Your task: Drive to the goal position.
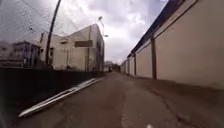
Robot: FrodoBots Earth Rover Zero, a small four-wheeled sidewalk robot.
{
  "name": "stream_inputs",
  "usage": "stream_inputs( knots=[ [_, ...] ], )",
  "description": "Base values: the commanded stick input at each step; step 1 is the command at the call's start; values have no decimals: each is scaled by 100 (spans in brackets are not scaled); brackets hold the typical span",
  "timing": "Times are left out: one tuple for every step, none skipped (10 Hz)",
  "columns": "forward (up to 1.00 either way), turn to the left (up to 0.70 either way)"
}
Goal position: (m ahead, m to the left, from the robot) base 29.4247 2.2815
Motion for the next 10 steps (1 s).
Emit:
stream_inputs(
  knots=[
    [70, -1],
    [70, 0],
    [70, -4],
    [70, -20],
    [70, -28],
    [70, -28],
    [70, 0],
    [70, 0],
    [70, -14],
    [70, -26]
  ],
)
